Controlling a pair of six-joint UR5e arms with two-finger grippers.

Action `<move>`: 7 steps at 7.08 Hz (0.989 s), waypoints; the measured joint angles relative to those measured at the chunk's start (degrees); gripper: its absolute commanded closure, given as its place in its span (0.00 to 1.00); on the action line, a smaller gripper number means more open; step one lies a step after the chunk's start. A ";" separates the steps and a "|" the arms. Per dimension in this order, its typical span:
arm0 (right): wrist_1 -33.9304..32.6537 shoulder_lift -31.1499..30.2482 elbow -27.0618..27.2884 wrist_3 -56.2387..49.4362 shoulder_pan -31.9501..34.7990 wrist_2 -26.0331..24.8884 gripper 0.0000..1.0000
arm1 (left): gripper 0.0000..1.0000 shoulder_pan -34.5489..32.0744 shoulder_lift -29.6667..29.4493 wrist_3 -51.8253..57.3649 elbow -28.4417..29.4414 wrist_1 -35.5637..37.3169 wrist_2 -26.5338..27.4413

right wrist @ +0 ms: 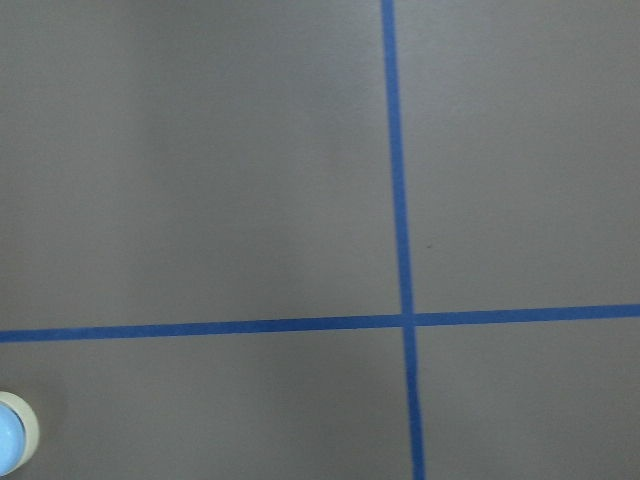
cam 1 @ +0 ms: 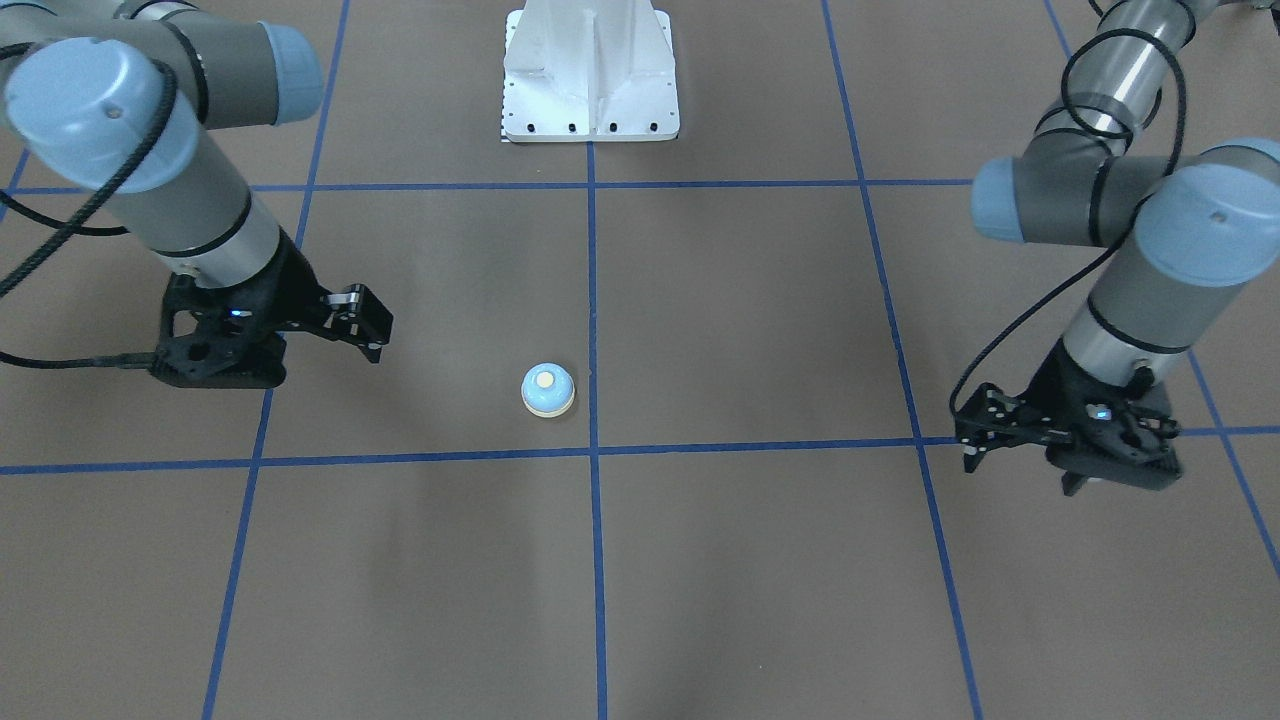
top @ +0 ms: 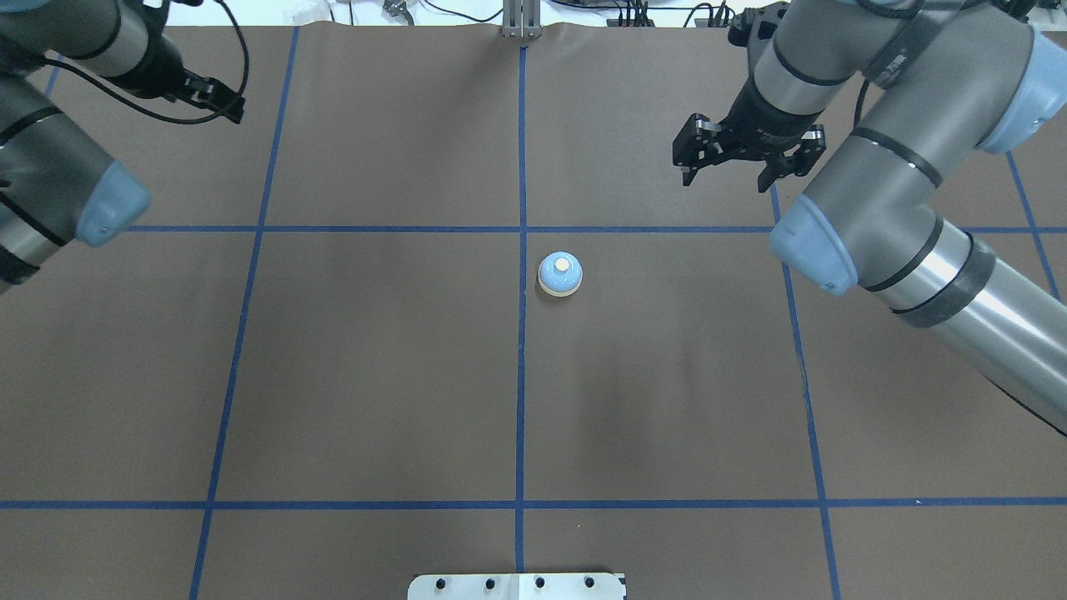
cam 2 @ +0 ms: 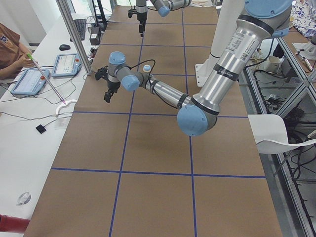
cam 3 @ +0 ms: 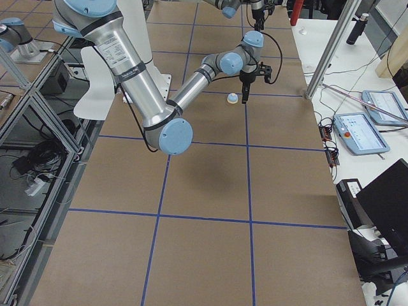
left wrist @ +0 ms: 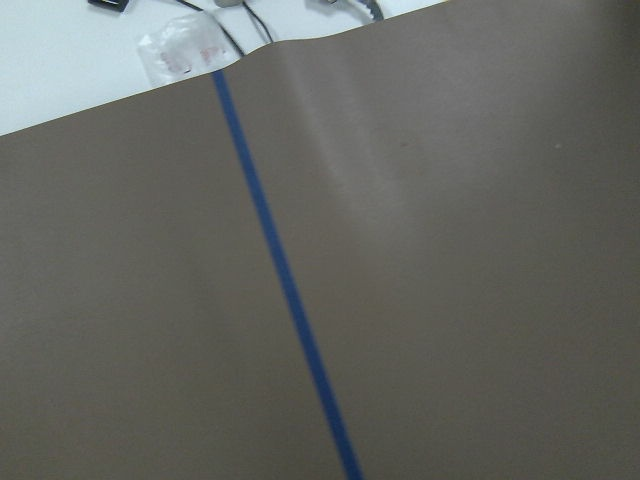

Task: Place and press bell with both arms
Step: 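Raise the left arm away while the right gripper moves above the bell, then press down on the bell's top button with the right gripper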

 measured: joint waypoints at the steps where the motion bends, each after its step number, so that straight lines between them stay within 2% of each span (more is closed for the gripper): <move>1: 3.13 1.19 -1.37 5.03 -2.47 -1.55 1.00 | 0.00 -2.43 3.15 4.97 -1.34 0.32 -0.20; 3: 6.77 5.48 -6.44 11.70 -6.23 -3.75 1.00 | 0.00 -5.71 6.27 11.34 -2.34 0.63 -0.49; 7: 7.48 12.85 -17.29 12.88 -11.76 -6.95 1.00 | 0.00 -7.41 8.18 14.92 -2.79 0.62 -0.88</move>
